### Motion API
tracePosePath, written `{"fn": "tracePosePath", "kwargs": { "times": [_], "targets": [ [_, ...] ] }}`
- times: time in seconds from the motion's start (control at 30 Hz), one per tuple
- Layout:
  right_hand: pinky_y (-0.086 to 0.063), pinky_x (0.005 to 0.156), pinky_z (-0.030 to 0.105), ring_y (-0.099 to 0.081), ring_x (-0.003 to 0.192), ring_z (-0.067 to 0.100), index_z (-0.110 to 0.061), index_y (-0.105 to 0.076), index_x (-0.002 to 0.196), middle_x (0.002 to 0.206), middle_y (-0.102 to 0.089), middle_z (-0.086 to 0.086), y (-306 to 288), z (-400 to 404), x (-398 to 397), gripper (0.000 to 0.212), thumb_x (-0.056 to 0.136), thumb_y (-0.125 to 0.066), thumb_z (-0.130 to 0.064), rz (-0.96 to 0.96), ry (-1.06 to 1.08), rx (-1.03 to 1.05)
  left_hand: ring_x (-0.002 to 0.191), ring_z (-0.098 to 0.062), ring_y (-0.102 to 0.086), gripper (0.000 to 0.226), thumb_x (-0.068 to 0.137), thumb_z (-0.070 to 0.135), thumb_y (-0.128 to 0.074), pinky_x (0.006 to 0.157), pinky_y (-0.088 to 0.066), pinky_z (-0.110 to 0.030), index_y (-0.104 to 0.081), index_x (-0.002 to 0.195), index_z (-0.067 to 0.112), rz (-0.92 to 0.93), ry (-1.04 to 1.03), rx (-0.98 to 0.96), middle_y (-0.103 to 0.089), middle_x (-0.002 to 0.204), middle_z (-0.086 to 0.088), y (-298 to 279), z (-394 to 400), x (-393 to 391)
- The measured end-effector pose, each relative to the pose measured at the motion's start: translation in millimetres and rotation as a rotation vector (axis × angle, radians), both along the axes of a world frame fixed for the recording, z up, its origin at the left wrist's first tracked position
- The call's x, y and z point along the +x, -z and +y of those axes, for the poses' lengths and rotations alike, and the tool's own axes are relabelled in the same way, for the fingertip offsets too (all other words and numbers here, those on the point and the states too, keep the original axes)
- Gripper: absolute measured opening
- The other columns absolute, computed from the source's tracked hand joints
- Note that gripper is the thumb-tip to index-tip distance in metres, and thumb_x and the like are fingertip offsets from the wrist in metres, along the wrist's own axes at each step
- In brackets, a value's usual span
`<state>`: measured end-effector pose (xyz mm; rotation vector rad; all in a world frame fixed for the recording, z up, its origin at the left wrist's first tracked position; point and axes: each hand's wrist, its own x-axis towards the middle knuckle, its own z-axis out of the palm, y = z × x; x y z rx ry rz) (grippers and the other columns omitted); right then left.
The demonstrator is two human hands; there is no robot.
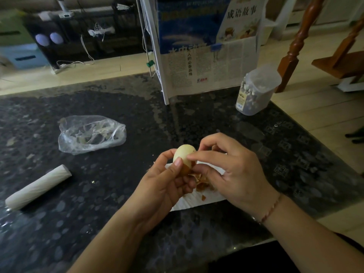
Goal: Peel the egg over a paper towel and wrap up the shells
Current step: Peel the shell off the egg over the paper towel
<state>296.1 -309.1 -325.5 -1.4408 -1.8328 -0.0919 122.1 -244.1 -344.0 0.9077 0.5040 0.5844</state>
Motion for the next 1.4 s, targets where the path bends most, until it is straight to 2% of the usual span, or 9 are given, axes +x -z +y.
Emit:
{"fn": "tracePosePath", "kwargs": {
  "times": [0.47, 0.73, 0.87, 0.93, 1.07, 1.13, 1.2, 1.27, 1.4],
  "targets": [
    [-0.05, 0.058, 0.035, -0.055, 0.085, 0.014, -0.02, -0.064, 0.087, 0.096, -0.059, -0.009, 1, 0, -1, 0.002, 0.087, -0.066, -0.019, -0.07, -0.037, -0.127, 0.072, -0.019, -0.058, 0.056, 0.087, 0.027, -0.061, 0.067, -0.054, -0.028, -0.047, 0.136, 0.004, 0.001, -0.009, -0.06, -0.064, 0.098, -0.016, 0, 2, 3],
    [-0.048, 0.071, 0.032, -0.055, 0.087, 0.012, -0.017, -0.059, 0.086, 0.093, -0.057, -0.011, 3, 0, 3, 0.008, 0.09, -0.06, -0.01, 0.138, -0.122, -0.244, 0.071, -0.018, -0.058, 0.046, 0.088, 0.023, -0.058, 0.067, -0.054, -0.028, -0.052, 0.131, 0.009, -0.031, -0.025, -0.059, -0.065, 0.093, -0.013, 1, 2, 3],
    [-0.04, 0.067, 0.012, -0.056, 0.083, 0.013, -0.023, -0.06, 0.087, 0.087, -0.058, -0.014, 1, -1, 9, 0.009, 0.089, -0.062, -0.014, 0.23, -0.118, -0.313, 0.073, -0.02, -0.058, 0.052, 0.084, 0.026, -0.063, 0.071, -0.054, -0.031, -0.052, 0.133, 0.012, -0.038, -0.042, -0.108, -0.063, 0.096, -0.018, 2, 7, -3],
    [-0.041, 0.067, 0.009, -0.059, 0.082, 0.009, -0.024, -0.066, 0.089, 0.085, -0.062, -0.017, 2, -1, 13, 0.009, 0.088, -0.066, -0.016, 0.216, -0.091, -0.332, 0.073, -0.021, -0.059, 0.044, 0.09, 0.029, -0.056, 0.07, -0.054, -0.031, -0.054, 0.13, 0.01, -0.055, -0.027, -0.142, -0.064, 0.095, -0.019, 1, 8, -5],
    [-0.051, 0.075, 0.028, -0.06, 0.082, 0.003, -0.026, -0.074, 0.094, 0.087, -0.067, -0.016, 4, 0, 17, 0.011, 0.087, -0.068, -0.02, 0.076, -0.06, -0.388, 0.066, -0.019, -0.057, 0.049, 0.092, 0.041, -0.044, 0.063, -0.053, -0.027, -0.058, 0.119, 0.003, -0.046, -0.021, -0.248, -0.062, 0.084, -0.016, 1, 7, -2],
    [-0.051, 0.075, 0.03, -0.057, 0.081, 0.001, -0.03, -0.074, 0.094, 0.085, -0.068, -0.017, 5, 0, 16, 0.01, 0.086, -0.068, -0.029, 0.016, -0.036, -0.417, 0.062, -0.017, -0.052, 0.055, 0.092, 0.047, -0.042, 0.06, -0.047, -0.026, -0.057, 0.121, 0.002, -0.039, -0.018, -0.266, -0.057, 0.077, -0.012, 0, 7, 0],
    [-0.049, 0.072, 0.023, -0.056, 0.078, -0.001, -0.031, -0.074, 0.094, 0.084, -0.067, -0.019, 4, 0, 16, 0.014, 0.085, -0.066, -0.038, 0.036, -0.005, -0.375, 0.058, -0.015, -0.043, 0.058, 0.092, 0.05, -0.04, 0.059, -0.038, -0.027, -0.055, 0.122, 0.003, -0.012, 0.005, -0.248, -0.051, 0.071, -0.009, 0, 7, 2],
    [-0.043, 0.067, 0.011, -0.058, 0.081, 0.006, -0.028, -0.071, 0.101, 0.089, -0.065, -0.018, 1, 1, 16, 0.019, 0.084, -0.068, -0.037, 0.19, 0.001, -0.281, 0.055, -0.013, -0.039, 0.058, 0.092, 0.053, -0.039, 0.058, -0.031, -0.026, -0.057, 0.119, 0.005, 0.014, 0.043, -0.238, -0.047, 0.067, -0.006, 0, 7, 3],
    [-0.041, 0.073, 0.008, -0.058, 0.1, 0.015, -0.033, -0.054, 0.13, 0.118, -0.06, -0.017, 0, 1, 10, 0.056, 0.078, -0.075, -0.035, 0.365, -0.136, -0.311, 0.051, -0.009, -0.038, 0.056, 0.092, 0.056, -0.038, 0.055, -0.026, -0.024, -0.072, 0.099, 0.012, 0.091, 0.156, -0.175, -0.048, 0.061, -0.002, -4, 6, 8]
  ]
}}
